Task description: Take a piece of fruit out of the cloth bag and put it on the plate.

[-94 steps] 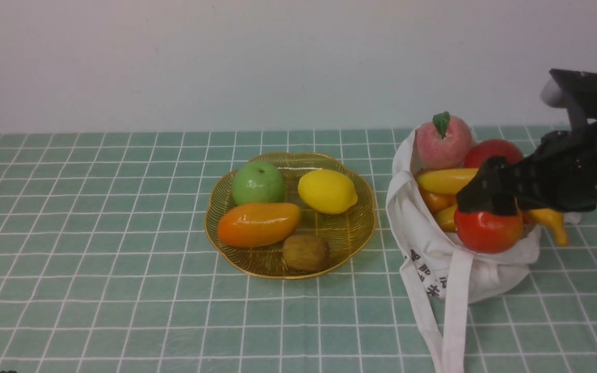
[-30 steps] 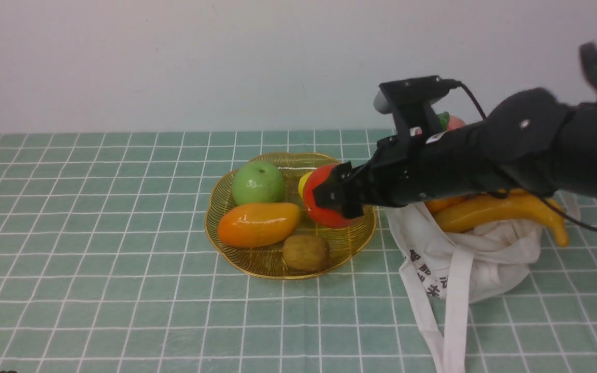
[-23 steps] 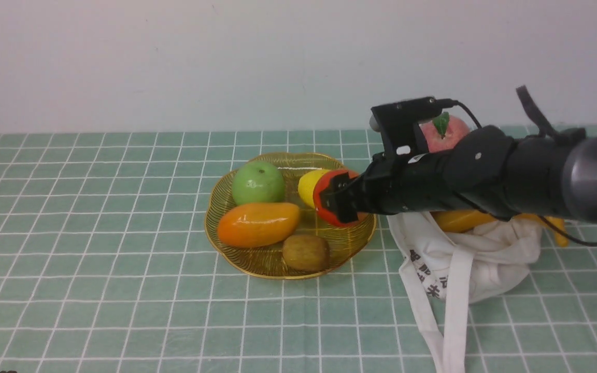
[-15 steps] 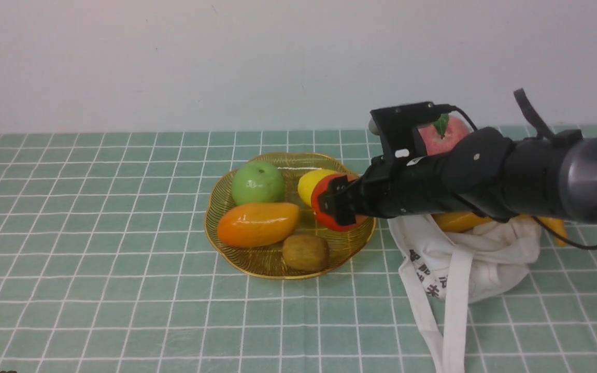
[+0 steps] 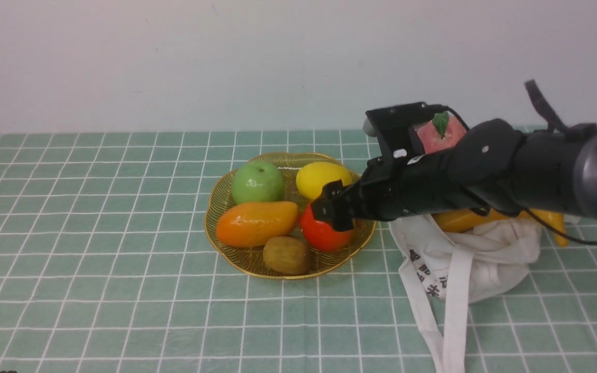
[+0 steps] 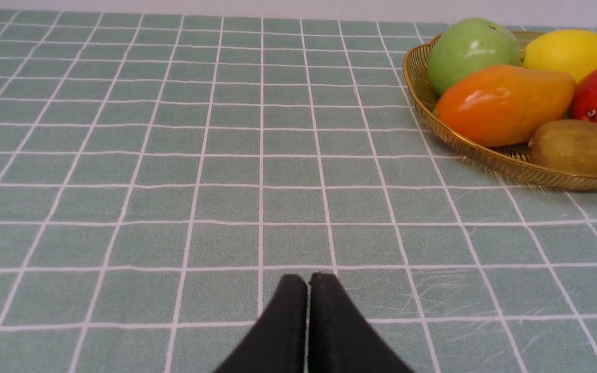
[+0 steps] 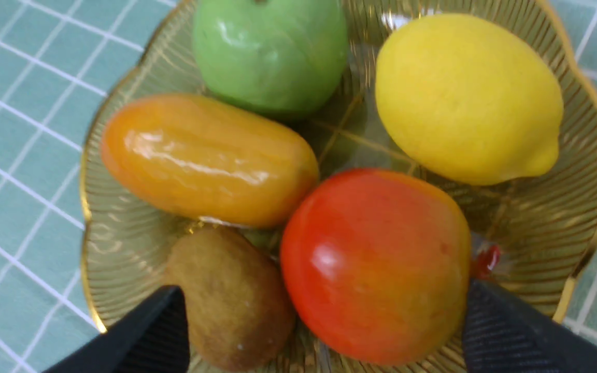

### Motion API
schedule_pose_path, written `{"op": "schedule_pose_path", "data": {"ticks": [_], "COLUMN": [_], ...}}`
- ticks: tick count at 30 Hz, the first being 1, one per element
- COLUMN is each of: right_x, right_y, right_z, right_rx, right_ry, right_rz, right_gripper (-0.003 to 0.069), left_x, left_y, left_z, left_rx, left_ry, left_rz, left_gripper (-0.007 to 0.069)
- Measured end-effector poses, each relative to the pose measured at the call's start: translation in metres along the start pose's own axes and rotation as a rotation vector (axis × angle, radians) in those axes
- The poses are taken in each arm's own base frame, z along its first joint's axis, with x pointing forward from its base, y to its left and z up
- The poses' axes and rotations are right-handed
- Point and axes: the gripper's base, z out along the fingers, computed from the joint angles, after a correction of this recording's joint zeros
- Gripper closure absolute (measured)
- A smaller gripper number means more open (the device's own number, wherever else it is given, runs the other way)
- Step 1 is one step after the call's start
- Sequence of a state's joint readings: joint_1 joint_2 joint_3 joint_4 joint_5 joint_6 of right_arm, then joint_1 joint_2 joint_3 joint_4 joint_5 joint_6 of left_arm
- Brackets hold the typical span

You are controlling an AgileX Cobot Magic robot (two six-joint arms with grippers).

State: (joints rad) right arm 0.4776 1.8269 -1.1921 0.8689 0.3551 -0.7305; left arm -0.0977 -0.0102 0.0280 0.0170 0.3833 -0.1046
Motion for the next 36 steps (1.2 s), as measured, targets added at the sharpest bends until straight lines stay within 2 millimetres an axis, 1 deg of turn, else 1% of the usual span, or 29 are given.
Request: {"op": "schedule_pose_path", "data": {"ticks": [3, 4, 5, 8, 9, 10, 11, 12, 13, 14, 15, 17, 18, 19, 20, 22, 23, 24, 25, 26, 27, 28, 30, 31, 32, 33, 34, 35, 36], "right_x": [-0.009, -0.013, -0.014, -0.023, -0.027, -0.030, -0.031, -0.032, -0.032, -0.031, -0.028, -0.021, -0.017, -0.013, -0.007, 0.002, 0.016, 0.023, 0.038, 0.046, 0.064, 0.070, 0.102, 0.102, 0.120, 0.122, 0.132, 0.137, 0.146], "right_y": [0.004, 0.007, 0.008, 0.016, 0.020, 0.022, 0.022, 0.022, 0.022, 0.020, 0.018, 0.013, 0.013, 0.013, 0.015, 0.018, 0.023, 0.027, 0.030, 0.033, 0.034, 0.036, 0.032, 0.033, 0.028, 0.027, 0.023, 0.021, 0.018], "right_z": [-0.013, -0.022, -0.025, -0.050, -0.065, -0.085, -0.091, -0.106, -0.132, -0.132, -0.155, -0.187, -0.203, -0.216, -0.237, -0.255, -0.277, -0.288, -0.298, -0.306, -0.310, -0.315, -0.315, -0.318, -0.313, -0.313, -0.312, -0.309, -0.307], "right_rx": [-0.005, -0.020, -0.025, -0.075, -0.103, -0.133, -0.141, -0.157, -0.168, -0.168, -0.168, -0.131, -0.108, -0.088, -0.056, -0.025, 0.013, 0.026, 0.050, 0.064, 0.088, 0.098, 0.167, 0.174, 0.217, 0.224, 0.262, 0.270, 0.297], "right_ry": [-0.035, -0.047, -0.051, -0.066, -0.066, -0.061, -0.058, -0.044, -0.024, -0.011, 0.025, 0.077, 0.091, 0.094, 0.079, 0.054, -0.004, -0.042, -0.101, -0.147, -0.221, -0.261, -0.436, -0.464, -0.551, -0.564, -0.656, -0.665, -0.729], "right_rz": [-0.012, -0.018, -0.020, -0.034, -0.048, -0.074, -0.082, -0.103, -0.124, -0.128, -0.129, -0.151, -0.158, -0.162, -0.169, -0.171, -0.177, -0.184, -0.190, -0.197, -0.193, -0.197, -0.180, -0.182, -0.166, -0.165, -0.155, -0.148, -0.132], "right_gripper": [0.0004, 0.0012, 0.0016, 0.0064, 0.0099, 0.0153, 0.0169, 0.0216, 0.0302, 0.0302, 0.0374, 0.0512, 0.0572, 0.0606, 0.0638, 0.0655, 0.0666, 0.0669, 0.0671, 0.0671, 0.0671, 0.0671, 0.0673, 0.0673, 0.0673, 0.0673, 0.0673, 0.0673, 0.0673], "left_x": [0.000, 0.000, 0.000, 0.000, 0.000, 0.000, 0.000, 0.000, 0.000, 0.000, 0.000, 0.000, 0.000, 0.000, 0.000, 0.000, 0.000, 0.000, 0.000, 0.000, 0.000, 0.000, 0.000, 0.000, 0.000, 0.000, 0.000, 0.000, 0.000], "left_y": [0.000, 0.000, 0.000, 0.000, 0.000, 0.000, 0.000, 0.000, 0.000, 0.000, 0.000, 0.000, 0.000, 0.000, 0.000, 0.000, 0.000, 0.000, 0.000, 0.000, 0.000, 0.000, 0.000, 0.000, 0.000, 0.000, 0.000, 0.000, 0.000], "left_z": [0.000, 0.000, 0.000, 0.000, 0.000, 0.000, 0.000, 0.000, 0.000, 0.000, 0.000, 0.000, 0.000, 0.000, 0.000, 0.000, 0.000, 0.000, 0.000, 0.000, 0.000, 0.000, 0.000, 0.000, 0.000, 0.000, 0.000, 0.000, 0.000], "left_rx": [0.000, 0.000, 0.000, 0.000, 0.000, 0.000, 0.000, 0.000, 0.000, 0.000, 0.000, 0.000, 0.000, 0.000, 0.000, 0.000, 0.000, 0.000, 0.000, 0.000, 0.000, 0.000, 0.000, 0.000, 0.000, 0.000, 0.000, 0.000, 0.000], "left_ry": [0.000, 0.000, 0.000, 0.000, 0.000, 0.000, 0.000, 0.000, 0.000, 0.000, 0.000, 0.000, 0.000, 0.000, 0.000, 0.000, 0.000, 0.000, 0.000, 0.000, 0.000, 0.000, 0.000, 0.000, 0.000, 0.000, 0.000, 0.000, 0.000], "left_rz": [0.000, 0.000, 0.000, 0.000, 0.000, 0.000, 0.000, 0.000, 0.000, 0.000, 0.000, 0.000, 0.000, 0.000, 0.000, 0.000, 0.000, 0.000, 0.000, 0.000, 0.000, 0.000, 0.000, 0.000, 0.000, 0.000, 0.000, 0.000, 0.000], "left_gripper": [0.0632, 0.0632, 0.0632, 0.0632, 0.0632, 0.0632, 0.0632, 0.0632, 0.0632, 0.0632, 0.0632, 0.0632, 0.0632, 0.0632, 0.0632, 0.0632, 0.0632, 0.0632, 0.0632, 0.0632, 0.0632, 0.0632, 0.0632, 0.0632, 0.0632, 0.0632, 0.0632, 0.0632, 0.0632]}}
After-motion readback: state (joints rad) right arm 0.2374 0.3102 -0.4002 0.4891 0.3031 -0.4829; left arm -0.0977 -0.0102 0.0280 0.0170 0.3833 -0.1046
